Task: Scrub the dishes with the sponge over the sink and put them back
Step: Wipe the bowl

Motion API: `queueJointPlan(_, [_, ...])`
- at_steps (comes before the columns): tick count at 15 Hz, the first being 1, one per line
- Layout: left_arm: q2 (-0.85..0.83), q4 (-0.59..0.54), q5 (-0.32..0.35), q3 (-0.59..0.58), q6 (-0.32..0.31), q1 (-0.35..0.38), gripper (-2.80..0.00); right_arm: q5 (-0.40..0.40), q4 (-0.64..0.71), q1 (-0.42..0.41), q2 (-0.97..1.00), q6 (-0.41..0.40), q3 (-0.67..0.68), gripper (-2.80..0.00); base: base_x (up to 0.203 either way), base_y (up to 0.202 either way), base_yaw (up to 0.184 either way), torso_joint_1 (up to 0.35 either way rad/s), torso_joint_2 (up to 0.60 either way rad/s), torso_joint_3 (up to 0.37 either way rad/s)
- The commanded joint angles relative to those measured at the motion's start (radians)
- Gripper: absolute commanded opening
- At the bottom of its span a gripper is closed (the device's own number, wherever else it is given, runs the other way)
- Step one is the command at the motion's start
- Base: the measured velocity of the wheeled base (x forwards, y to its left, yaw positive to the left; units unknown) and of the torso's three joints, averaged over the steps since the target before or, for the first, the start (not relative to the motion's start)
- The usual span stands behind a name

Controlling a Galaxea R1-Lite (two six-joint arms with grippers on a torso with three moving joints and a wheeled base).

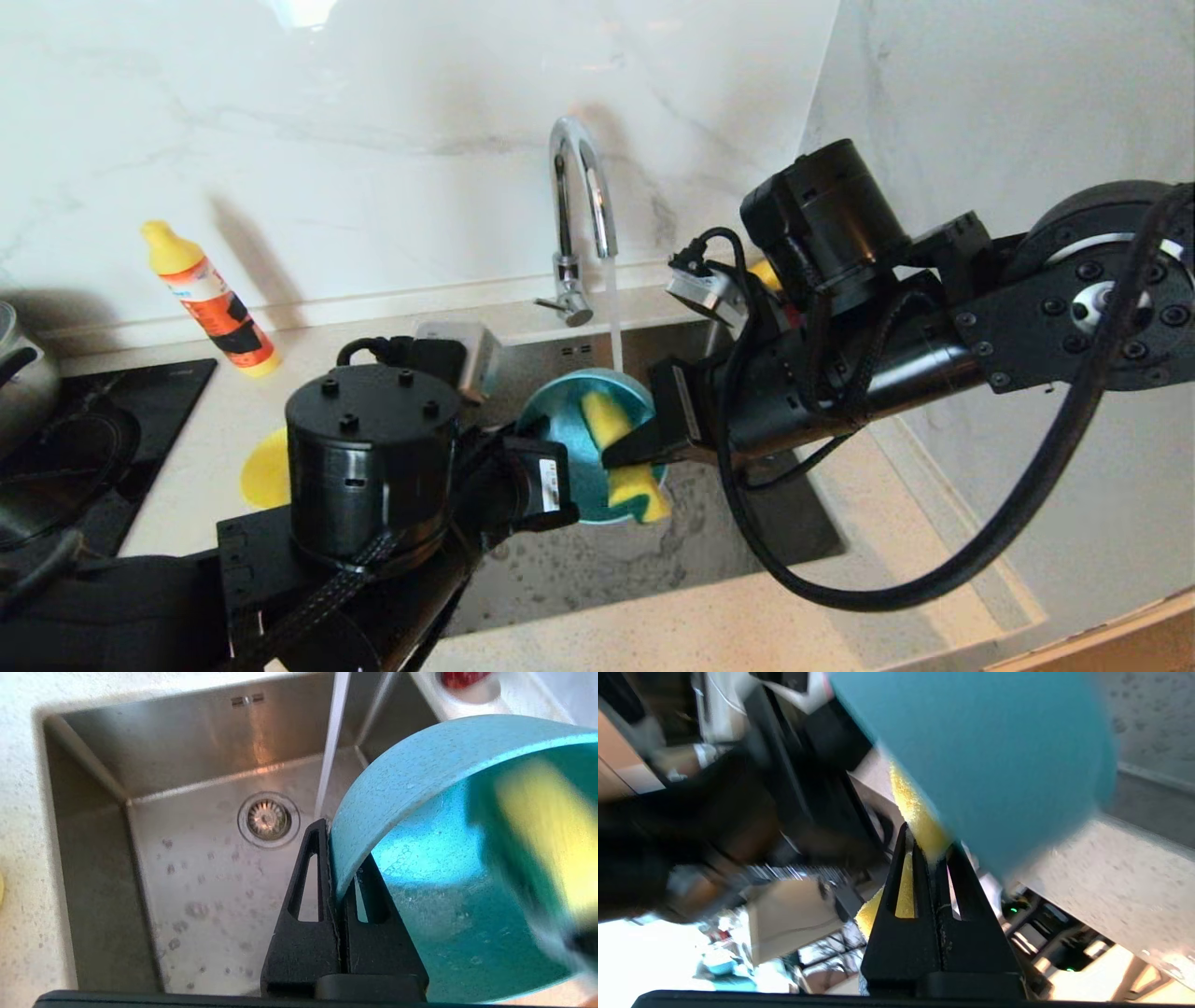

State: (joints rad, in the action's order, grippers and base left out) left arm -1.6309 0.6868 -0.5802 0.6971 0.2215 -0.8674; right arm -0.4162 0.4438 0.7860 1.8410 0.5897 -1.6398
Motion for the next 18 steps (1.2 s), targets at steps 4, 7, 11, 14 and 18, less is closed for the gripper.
queueJointPlan(4, [-0.003,0.007,-0.004,-0.015,0.001,-0.018,-2.8,-0.003,0.016,-0.001,0.02,0.01,-0.053,-2.8,0.0,0.0,0.0,0.0,0.0,0.0])
queueJointPlan(7, [-0.003,0.007,-0.004,-0.011,0.001,-0.018,-2.8,-0.003,0.036,-0.034,0.004,0.009,-0.057,-2.8,0.0,0.0,0.0,0.0,0.0,0.0])
queueJointPlan(11, [0.0,0.007,-0.004,-0.004,0.001,-0.016,-2.8,-0.004,0.053,-0.045,-0.044,0.007,-0.007,-2.8,0.0,0.0,0.0,0.0,0.0,0.0])
queueJointPlan(14, [0.0,0.01,-0.006,-0.002,0.004,-0.016,-2.8,-0.013,0.058,-0.047,-0.064,0.004,0.036,-2.8,0.0,0.0,0.0,0.0,0.0,0.0])
queueJointPlan(18, [0.017,0.01,-0.007,-0.001,0.004,-0.015,-2.8,-0.021,0.061,-0.042,-0.063,0.007,0.052,-2.8,0.0,0.0,0.0,0.0,0.0,0.0])
